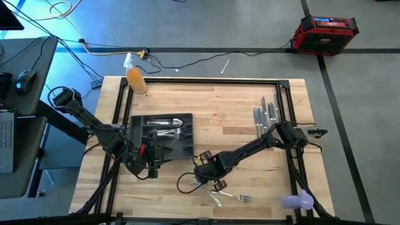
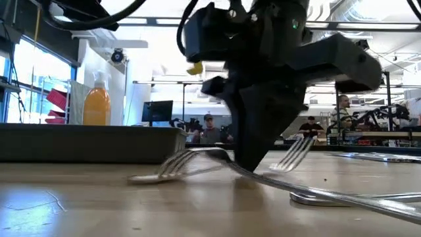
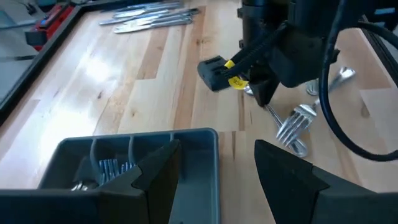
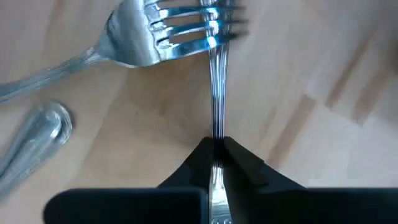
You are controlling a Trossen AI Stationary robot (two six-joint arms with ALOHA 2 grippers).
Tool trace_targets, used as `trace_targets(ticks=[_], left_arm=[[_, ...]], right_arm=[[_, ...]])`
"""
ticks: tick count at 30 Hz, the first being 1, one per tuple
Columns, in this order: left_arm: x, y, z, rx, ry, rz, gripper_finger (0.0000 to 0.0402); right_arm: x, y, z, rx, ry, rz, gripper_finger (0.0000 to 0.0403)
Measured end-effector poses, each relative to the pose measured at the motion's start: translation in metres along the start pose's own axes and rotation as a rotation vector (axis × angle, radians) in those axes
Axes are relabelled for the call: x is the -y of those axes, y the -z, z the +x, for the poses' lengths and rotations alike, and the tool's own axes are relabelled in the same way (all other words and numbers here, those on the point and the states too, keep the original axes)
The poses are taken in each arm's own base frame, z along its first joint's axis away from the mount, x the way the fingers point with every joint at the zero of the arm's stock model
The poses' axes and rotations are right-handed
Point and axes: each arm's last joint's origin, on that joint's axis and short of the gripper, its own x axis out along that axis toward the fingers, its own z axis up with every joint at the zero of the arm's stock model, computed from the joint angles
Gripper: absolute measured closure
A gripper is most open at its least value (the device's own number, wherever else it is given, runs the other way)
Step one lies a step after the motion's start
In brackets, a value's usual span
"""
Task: Sort silverware
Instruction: Put the silver fork into the black silverware tray
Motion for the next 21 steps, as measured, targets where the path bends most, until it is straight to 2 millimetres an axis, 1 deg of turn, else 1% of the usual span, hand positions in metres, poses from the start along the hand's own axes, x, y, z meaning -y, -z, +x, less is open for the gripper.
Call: trace_targets(ticks=[2, 4, 6, 7, 11, 13, 14, 17, 19, 21], left_arm=[[0.000, 0.000, -0.003, 0.008, 0.002, 0.004, 0.0216], [0.000, -0.001, -0.009, 0.025, 0.009, -0.003, 0.0216], [0.000, -0.002, -0.015, 0.045, 0.015, -0.018, 0.0216], [-0.001, -0.003, -0.019, 0.060, 0.013, -0.025, 0.0216], [-0.005, -0.006, -0.035, 0.123, 0.009, -0.046, 0.0216], [-0.006, -0.006, -0.042, 0.145, 0.006, -0.056, 0.0216], [-0.007, -0.006, -0.045, 0.152, 0.004, -0.061, 0.0216], [-0.006, -0.002, -0.051, 0.156, -0.007, -0.058, 0.0216], [-0.006, 0.000, -0.053, 0.159, -0.024, -0.056, 0.0216], [-0.005, 0.002, -0.054, 0.153, -0.027, -0.058, 0.0216]], right_arm=[[0.011, -0.002, -0.027, 0.060, 0.062, 0.052, 0.0400], [0.027, -0.004, -0.054, 0.142, 0.135, 0.112, 0.0401], [0.046, -0.004, -0.069, 0.203, 0.194, 0.168, 0.0401], [0.056, -0.004, -0.071, 0.233, 0.211, 0.193, 0.0401], [0.098, -0.003, -0.078, 0.350, 0.220, 0.229, 0.0402], [0.116, 0.000, -0.072, 0.360, 0.193, 0.256, 0.0402], [0.123, 0.003, -0.066, 0.341, 0.186, 0.269, 0.0402], [0.138, 0.012, -0.052, 0.288, 0.184, 0.304, 0.0402], [0.143, 0.016, -0.052, 0.272, 0.185, 0.319, 0.0402], [0.143, 0.019, -0.053, 0.237, 0.183, 0.322, 0.0403]])
